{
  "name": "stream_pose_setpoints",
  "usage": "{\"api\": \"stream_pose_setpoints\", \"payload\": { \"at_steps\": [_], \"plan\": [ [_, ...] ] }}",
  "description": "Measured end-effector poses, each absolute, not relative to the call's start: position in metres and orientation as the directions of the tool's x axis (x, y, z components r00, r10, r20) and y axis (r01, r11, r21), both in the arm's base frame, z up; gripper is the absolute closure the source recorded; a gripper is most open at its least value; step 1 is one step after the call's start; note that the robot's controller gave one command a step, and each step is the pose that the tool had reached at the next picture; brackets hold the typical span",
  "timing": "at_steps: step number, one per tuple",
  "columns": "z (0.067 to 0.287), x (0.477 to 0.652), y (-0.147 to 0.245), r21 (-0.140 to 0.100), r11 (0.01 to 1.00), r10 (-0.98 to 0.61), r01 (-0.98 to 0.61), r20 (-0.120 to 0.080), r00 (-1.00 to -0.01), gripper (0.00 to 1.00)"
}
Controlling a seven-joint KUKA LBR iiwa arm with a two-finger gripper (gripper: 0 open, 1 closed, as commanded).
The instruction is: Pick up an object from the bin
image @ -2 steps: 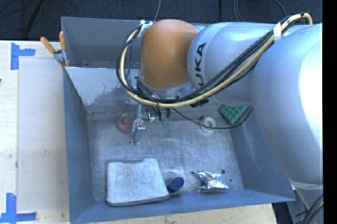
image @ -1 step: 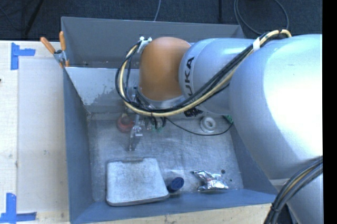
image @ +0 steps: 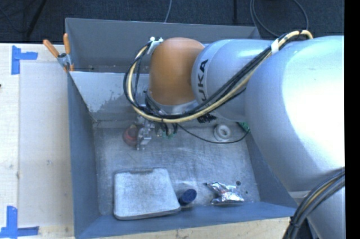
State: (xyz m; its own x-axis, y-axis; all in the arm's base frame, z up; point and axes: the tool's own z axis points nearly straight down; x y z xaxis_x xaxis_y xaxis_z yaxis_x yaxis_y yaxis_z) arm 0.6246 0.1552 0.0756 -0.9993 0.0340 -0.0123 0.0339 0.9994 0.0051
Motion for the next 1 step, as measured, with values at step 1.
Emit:
{"api": "stream_pose_setpoints", "payload": {
  "at_steps": [1],
  "plan": [
    [0.2646, 0.5836, 0.1749, 0.001, 0.962, -0.272, -0.272, -0.009, -0.962, 1.00]
  ]
}}
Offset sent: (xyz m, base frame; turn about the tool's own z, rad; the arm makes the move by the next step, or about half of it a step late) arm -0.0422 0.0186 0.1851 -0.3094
